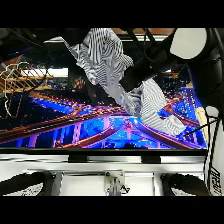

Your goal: Fold the shirts.

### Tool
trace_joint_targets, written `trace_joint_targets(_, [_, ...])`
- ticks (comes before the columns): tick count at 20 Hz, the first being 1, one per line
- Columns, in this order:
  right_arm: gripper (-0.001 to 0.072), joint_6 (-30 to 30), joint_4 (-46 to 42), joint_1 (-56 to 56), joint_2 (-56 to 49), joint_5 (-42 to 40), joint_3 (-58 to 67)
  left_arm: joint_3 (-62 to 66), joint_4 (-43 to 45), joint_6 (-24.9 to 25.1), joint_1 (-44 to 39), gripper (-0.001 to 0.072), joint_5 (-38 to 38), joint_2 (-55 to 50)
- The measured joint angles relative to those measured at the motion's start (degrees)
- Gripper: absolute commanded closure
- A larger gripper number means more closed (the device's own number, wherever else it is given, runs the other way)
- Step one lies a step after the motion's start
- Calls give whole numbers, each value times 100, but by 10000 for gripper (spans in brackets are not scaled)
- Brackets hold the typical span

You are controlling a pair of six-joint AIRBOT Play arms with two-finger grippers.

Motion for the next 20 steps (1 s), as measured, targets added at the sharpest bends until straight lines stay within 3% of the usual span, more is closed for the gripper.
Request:
trace_joint_targets(6, [619,-98,46,63,-28,-11,0,0,142,-236,-20,109,328,-332])
trace_joint_targets(7, [619,-114,72,68,-35,-11,0,0,146,-254,-20,147,424,-363])
trace_joint_targets(8, [619,-127,103,68,-33,-9,0,0,146,-269,-22,289,525,-389])
trace_joint_targets(10, [619,-160,164,74,-33,-13,0,0,153,-275,-22,329,658,-431])
trace_joint_targets(11, [619,-184,197,74,-33,-13,0,0,155,-289,-26,389,702,-455])
trace_joint_targets(12, [618,-210,232,72,-33,-13,0,0,155,-293,-35,569,741,-476])
trace_joint_targets(13, [618,-236,275,72,-33,-46,0,0,153,-295,-55,639,737,-494])
trace_joint_targets(19, [571,-284,343,68,-33,-52,2,4,166,-304,-116,641,938,-518])
trace_joint_targets(20, [375,-289,354,68,-33,-63,2,4,168,-304,-116,642,994,-509])
